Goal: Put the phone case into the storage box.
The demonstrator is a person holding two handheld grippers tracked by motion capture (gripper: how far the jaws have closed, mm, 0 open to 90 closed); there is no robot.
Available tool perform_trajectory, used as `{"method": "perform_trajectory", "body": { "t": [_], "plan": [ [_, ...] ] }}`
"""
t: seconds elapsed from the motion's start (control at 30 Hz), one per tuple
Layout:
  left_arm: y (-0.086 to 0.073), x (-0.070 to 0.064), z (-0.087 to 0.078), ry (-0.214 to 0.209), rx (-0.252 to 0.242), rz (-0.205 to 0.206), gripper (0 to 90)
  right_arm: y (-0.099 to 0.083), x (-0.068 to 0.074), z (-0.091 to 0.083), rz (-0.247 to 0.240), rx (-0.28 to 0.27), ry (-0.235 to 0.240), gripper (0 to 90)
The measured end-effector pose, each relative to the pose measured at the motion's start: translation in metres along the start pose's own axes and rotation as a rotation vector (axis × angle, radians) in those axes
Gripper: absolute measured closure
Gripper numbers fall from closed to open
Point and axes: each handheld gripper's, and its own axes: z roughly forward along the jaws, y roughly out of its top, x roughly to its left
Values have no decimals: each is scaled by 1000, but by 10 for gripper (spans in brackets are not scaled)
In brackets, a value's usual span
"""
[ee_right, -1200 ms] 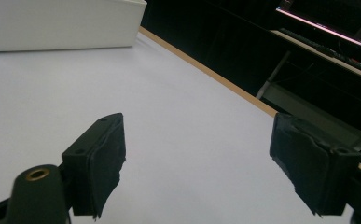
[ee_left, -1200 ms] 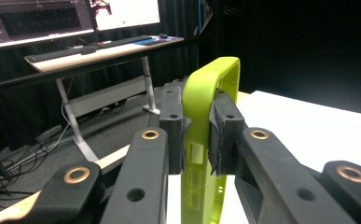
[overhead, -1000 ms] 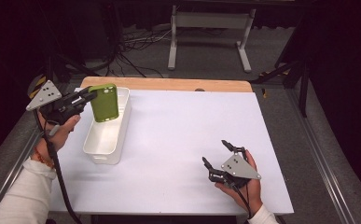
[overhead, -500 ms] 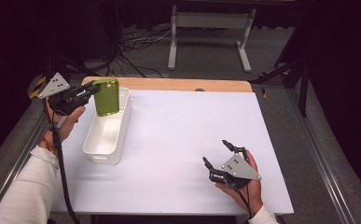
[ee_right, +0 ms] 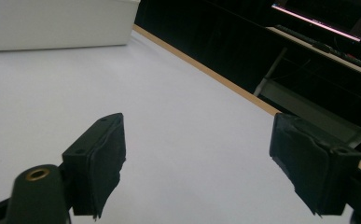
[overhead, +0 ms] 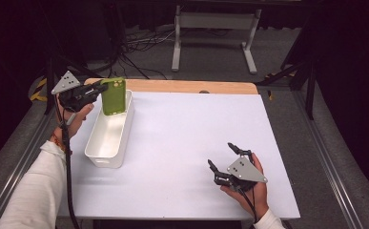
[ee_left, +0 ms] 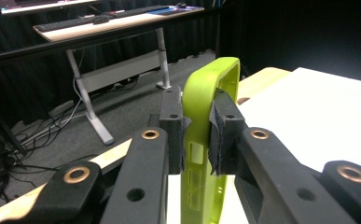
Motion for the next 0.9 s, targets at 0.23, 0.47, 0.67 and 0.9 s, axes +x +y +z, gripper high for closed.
{"method": "perform_trajectory", "body": {
  "t": [0.23, 0.47, 0.67, 0.9],
  "plan": [
    [-6, 5, 17, -8, -2, -13, 782, -1, -2, 0, 4, 5, 1, 194],
    [-17, 9, 29, -22, -1, -19, 782, -1, 1, 2, -6, 11, 21, 200],
    [-26, 15, 37, -24, 4, -24, 782, -1, 1, 7, -1, 26, 38, 199],
    [-36, 18, 41, -23, 11, -43, 781, -1, 6, 11, -23, 40, 57, 201]
  ]
}}
